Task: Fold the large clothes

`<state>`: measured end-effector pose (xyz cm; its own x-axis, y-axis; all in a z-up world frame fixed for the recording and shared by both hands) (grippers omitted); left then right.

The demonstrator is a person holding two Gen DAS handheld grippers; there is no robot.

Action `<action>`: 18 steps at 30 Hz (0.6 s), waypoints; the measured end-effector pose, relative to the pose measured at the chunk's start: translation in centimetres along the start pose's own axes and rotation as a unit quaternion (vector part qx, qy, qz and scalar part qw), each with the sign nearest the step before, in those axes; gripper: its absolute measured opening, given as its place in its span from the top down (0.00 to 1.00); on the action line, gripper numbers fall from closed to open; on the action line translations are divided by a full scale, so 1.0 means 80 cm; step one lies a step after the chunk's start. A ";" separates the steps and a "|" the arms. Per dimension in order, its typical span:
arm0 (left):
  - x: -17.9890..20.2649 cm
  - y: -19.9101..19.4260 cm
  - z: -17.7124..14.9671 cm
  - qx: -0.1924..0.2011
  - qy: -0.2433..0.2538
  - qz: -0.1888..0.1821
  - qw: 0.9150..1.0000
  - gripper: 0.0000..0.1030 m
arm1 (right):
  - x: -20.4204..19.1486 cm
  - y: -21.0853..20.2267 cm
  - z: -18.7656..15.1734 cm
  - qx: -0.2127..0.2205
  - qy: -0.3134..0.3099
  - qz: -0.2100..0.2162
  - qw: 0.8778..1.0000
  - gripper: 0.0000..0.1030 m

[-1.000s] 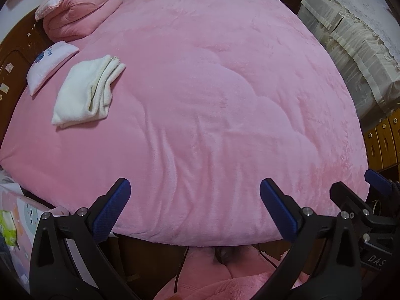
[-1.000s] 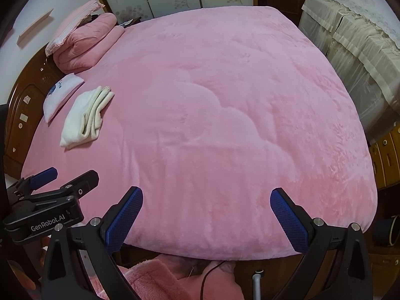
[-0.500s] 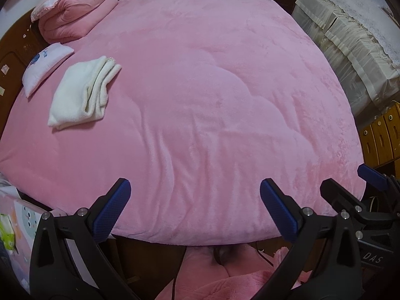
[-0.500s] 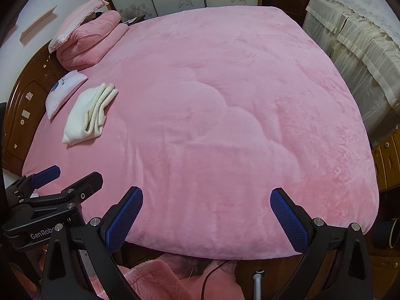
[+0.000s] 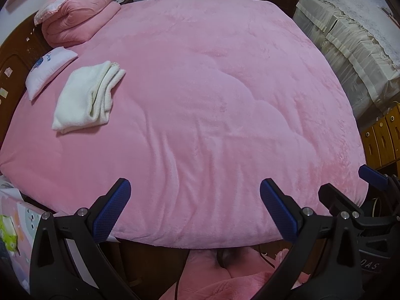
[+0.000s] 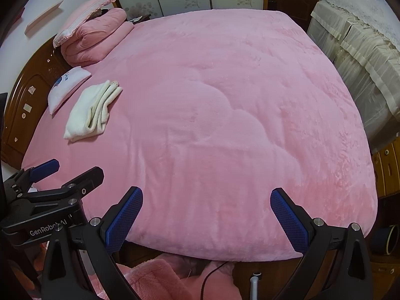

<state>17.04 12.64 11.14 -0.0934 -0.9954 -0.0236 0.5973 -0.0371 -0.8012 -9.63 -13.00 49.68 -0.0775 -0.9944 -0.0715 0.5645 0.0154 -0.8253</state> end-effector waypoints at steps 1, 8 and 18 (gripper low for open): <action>0.000 -0.001 0.000 0.001 0.001 0.000 1.000 0.01 | 0.001 0.001 0.001 0.000 -0.001 0.000 1.000 0.00; 0.000 -0.003 0.002 0.005 0.007 -0.001 1.000 0.01 | 0.016 0.010 0.008 -0.002 0.000 0.000 1.000 0.00; 0.002 -0.004 0.004 0.007 0.008 0.001 1.000 0.01 | 0.027 0.015 0.012 -0.003 0.000 -0.001 1.000 0.00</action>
<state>17.07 12.48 11.58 -0.1039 -0.9940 -0.0350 0.6079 -0.0356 -0.7932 -8.34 -15.25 49.08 -0.0782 -0.9945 -0.0702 0.5588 0.0146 -0.8292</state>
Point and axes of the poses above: each gripper's, at about its wrist camera, not at the fingertips, and y roughly the way its jaws point, x to its right, z to its top, the point moved 10 cm from there along y, roughly the way its jaws point, and after that the axes turned 13 degrees about x, right-handed, at the moved point
